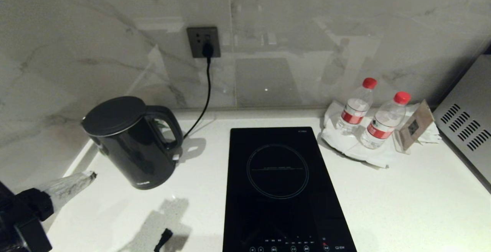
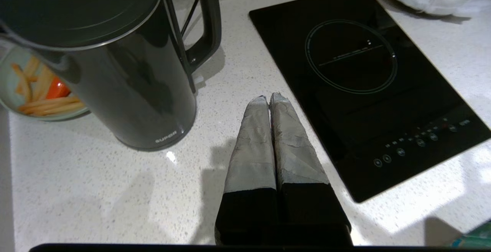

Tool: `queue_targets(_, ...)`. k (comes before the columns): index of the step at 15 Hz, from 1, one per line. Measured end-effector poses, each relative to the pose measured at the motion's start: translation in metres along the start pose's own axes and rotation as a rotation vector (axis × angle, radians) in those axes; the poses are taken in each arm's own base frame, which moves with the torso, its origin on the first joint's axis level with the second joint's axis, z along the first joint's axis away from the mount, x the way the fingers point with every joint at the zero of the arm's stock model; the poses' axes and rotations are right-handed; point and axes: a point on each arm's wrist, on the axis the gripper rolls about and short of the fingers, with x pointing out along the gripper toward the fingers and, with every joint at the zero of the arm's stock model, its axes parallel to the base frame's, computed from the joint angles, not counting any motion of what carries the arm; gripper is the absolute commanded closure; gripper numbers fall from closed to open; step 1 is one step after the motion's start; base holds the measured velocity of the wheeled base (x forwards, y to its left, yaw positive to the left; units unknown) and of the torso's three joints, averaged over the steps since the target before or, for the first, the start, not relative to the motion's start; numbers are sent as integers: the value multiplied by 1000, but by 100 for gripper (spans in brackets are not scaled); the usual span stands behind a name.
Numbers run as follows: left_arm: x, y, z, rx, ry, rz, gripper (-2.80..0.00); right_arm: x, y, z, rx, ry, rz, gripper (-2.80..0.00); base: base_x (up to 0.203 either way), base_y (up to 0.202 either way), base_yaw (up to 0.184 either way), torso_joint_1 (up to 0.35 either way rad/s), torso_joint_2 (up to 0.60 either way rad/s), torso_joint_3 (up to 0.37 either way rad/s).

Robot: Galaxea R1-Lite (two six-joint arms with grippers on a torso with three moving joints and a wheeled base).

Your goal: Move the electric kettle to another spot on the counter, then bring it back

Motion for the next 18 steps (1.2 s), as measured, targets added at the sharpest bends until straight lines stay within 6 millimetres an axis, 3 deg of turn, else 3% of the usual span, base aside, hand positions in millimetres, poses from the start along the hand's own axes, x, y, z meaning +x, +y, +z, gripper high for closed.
queue_targets(3,36,-7,0,-13,41,8,0,0,0,0,0,0,0,0,0,0,0,0,0,0)
queue_targets(7,77,-31,-9,-22,78,56,0,0,0,0,0,0,0,0,0,0,0,0,0,0)
queue_targets(18,146,-71,-57,-22,119,148,0,0,0,0,0,0,0,0,0,0,0,0,0,0)
